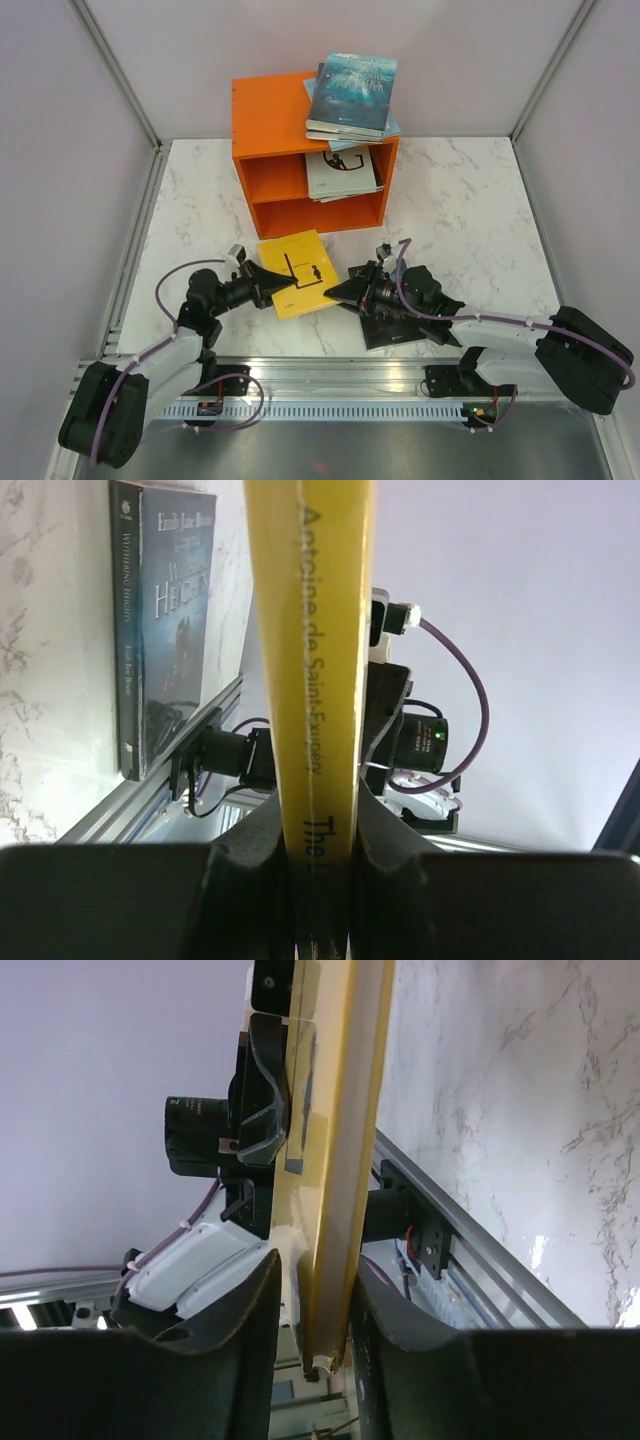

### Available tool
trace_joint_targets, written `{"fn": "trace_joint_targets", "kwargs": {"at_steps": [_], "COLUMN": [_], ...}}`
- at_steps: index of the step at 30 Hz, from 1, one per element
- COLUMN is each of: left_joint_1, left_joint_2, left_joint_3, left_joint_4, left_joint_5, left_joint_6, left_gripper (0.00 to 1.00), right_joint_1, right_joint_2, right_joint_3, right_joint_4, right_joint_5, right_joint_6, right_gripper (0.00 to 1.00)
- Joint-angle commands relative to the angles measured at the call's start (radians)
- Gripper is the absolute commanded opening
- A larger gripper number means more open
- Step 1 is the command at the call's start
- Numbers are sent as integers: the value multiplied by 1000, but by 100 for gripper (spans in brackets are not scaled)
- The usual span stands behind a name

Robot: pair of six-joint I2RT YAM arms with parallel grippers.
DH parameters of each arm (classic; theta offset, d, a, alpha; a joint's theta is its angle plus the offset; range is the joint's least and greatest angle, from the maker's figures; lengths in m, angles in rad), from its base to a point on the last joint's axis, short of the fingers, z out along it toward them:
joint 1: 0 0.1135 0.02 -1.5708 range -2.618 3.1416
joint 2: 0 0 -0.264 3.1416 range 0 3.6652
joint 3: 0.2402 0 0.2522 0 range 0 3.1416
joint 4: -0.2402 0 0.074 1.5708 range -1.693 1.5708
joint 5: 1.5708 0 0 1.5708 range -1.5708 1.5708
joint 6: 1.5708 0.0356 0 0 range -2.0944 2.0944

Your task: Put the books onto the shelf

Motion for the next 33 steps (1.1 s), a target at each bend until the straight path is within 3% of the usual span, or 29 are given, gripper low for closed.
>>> {"fn": "trace_joint_targets", "kwargs": {"at_steps": [1, 5, 7, 8, 9, 11, 12, 14, 20, 25, 33], "left_joint_1": [0, -1, -1, 0, 0, 4, 5, 8, 13, 13, 14], "left_joint_2": [6, 8, 8, 8, 5, -14, -46, -81, -152, -198, -219], "left_joint_3": [27, 64, 111, 128, 147, 208, 234, 306, 444, 487, 504], "left_joint_4": [106, 5, -132, -173, -223, -421, -495, -687, -995, -1095, -1166], "left_joint_5": [55, 84, 112, 122, 138, 139, 117, 87, 14, -9, -9], "left_joint_6": [-15, 55, 112, 171, 202, 308, 348, 446, 607, 661, 695], "left_gripper": [2, 2, 6, 13, 42, 75, 99, 100, 100, 100, 100], "right_joint_1": [4, 4, 4, 4, 1, -6, -25, -46, -190, -313, -432], "right_joint_2": [1, 7, -3, -9, -28, -66, -81, -112, -204, -149, 136], "right_joint_3": [17, 24, 21, 19, 16, 16, 16, 13, 8, 48, 230], "right_joint_4": [136, 142, 121, 112, 83, 13, -17, -57, -178, -197, -174], "right_joint_5": [14, 14, 26, 31, 40, 45, 49, 48, -7, -78, -168], "right_joint_6": [17, 10, 3, -5, -9, -37, -46, -63, -89, -126, -221], "right_gripper": [35, 0, 0, 0, 0, 0, 0, 0, 0, 0, 0]}}
